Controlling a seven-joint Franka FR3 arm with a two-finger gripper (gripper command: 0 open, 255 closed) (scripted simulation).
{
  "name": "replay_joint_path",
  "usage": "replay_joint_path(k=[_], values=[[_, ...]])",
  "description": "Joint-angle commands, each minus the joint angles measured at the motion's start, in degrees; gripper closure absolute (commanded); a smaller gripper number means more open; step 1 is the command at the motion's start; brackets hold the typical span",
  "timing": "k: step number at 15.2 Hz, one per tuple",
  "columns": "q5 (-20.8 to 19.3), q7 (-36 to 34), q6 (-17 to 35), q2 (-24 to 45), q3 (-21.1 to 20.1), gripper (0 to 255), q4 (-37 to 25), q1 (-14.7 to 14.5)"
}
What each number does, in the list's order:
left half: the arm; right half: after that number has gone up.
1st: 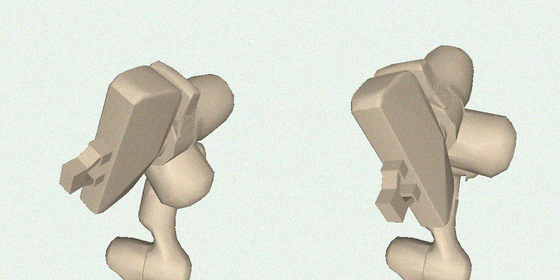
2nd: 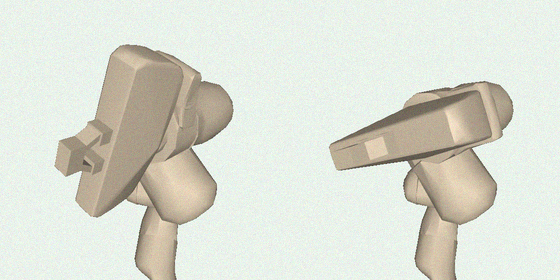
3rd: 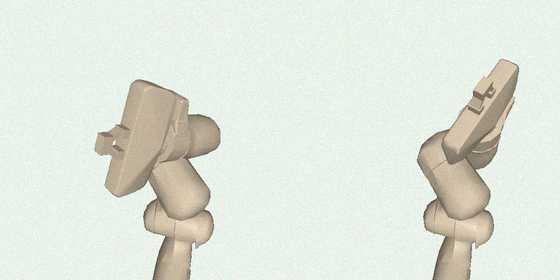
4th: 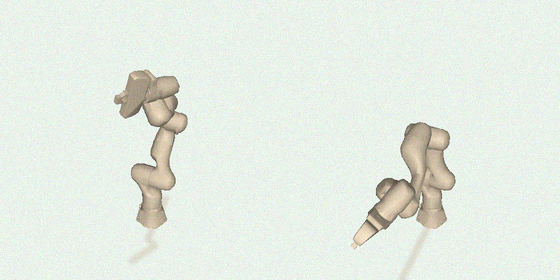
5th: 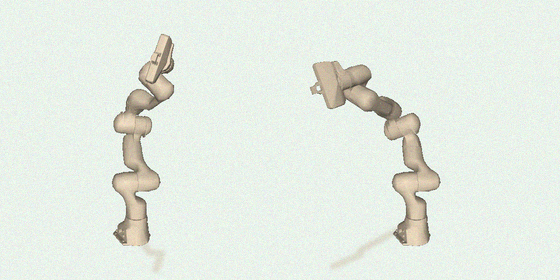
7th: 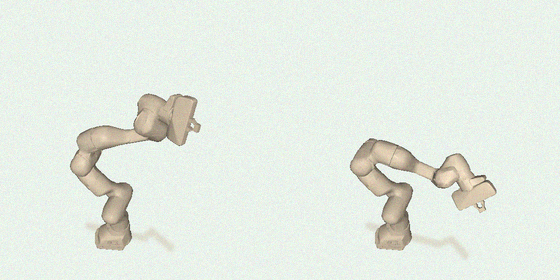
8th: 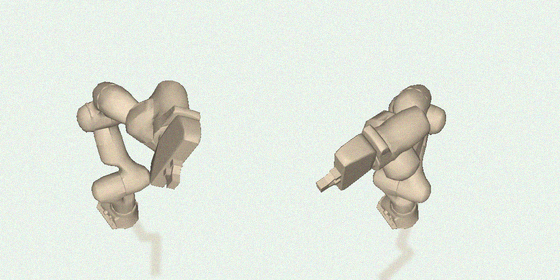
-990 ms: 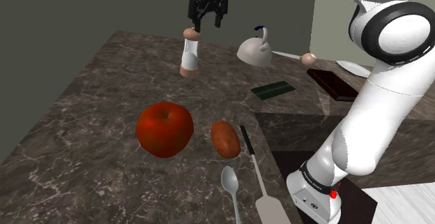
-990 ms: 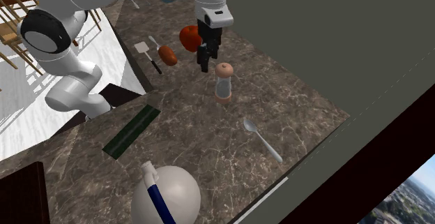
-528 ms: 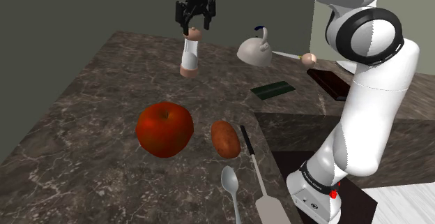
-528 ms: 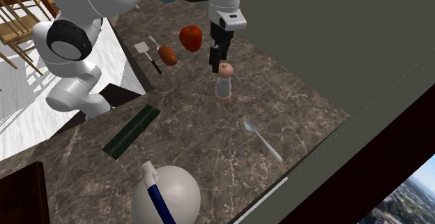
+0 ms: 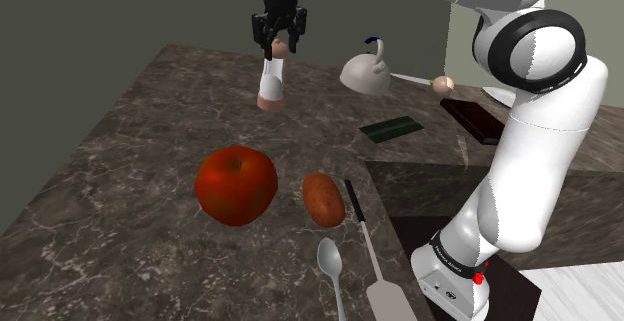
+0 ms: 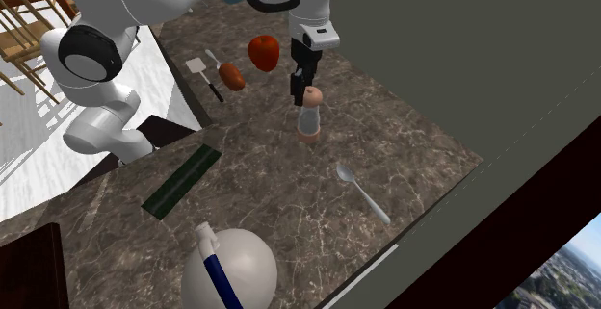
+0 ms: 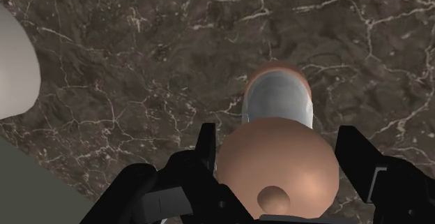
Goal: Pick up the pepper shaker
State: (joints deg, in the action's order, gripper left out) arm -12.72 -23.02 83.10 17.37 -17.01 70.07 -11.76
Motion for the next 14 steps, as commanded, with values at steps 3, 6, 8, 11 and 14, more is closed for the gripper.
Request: replay_joint_path(k=[3,6,8,11,14], values=[[0.0,0.0,0.1,0.0,0.0,255,0.2,0.0],[0.0,0.1,-0.1,0.0,0.0,255,0.0,0.1],[-0.3,0.3,-2.0,0.8,0.0,255,-2.8,-0.3],[-0.8,0.6,-5.1,2.3,0.0,255,-7.3,-0.9],[-1.5,0.9,-8.6,4.2,0.0,255,-12.6,-1.7]])
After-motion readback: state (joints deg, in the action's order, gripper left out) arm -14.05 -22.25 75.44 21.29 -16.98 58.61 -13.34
